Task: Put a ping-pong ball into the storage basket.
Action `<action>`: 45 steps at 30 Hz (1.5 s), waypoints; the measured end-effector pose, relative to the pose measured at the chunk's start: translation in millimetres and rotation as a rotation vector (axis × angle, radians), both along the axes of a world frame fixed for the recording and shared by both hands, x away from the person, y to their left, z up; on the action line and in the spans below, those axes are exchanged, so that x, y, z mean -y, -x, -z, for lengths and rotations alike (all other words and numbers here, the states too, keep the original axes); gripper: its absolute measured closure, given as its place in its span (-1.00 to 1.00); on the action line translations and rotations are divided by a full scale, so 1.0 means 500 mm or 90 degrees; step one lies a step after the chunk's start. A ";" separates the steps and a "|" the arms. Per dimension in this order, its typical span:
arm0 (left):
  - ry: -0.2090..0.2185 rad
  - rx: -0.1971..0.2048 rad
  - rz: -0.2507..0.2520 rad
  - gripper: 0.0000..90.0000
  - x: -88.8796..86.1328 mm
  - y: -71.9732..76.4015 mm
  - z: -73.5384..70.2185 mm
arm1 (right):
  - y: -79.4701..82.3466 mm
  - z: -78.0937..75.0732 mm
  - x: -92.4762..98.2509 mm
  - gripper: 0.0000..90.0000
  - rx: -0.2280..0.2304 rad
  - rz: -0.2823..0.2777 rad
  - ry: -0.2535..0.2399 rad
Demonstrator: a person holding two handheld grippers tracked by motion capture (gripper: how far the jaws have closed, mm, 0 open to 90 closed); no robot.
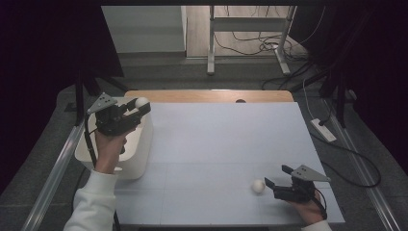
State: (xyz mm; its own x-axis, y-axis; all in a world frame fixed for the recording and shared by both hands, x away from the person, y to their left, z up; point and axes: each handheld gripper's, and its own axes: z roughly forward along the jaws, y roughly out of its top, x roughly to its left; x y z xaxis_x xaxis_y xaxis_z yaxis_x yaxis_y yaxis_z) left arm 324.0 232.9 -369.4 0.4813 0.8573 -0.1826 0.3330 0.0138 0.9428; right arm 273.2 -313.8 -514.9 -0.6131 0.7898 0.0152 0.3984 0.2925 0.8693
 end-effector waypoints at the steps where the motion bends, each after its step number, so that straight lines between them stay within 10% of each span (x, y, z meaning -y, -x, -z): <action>1: -0.001 -0.004 -0.003 0.13 -0.002 -0.003 0.001 | 0.000 0.000 0.000 -0.68 0.000 0.000 0.000; 45: -0.060 -0.066 -0.083 0.13 -0.073 -0.050 0.010 | 0.000 0.001 0.000 -0.67 -0.001 0.000 0.005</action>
State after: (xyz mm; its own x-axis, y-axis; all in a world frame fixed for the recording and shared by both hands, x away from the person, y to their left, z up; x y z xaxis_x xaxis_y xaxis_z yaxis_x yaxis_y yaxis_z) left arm 348.9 269.2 -374.1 0.3482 0.9267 -0.1414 0.4292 -0.0235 0.9029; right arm 273.1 -313.6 -515.4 -0.6132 0.7898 0.0105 0.4000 0.2990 0.8664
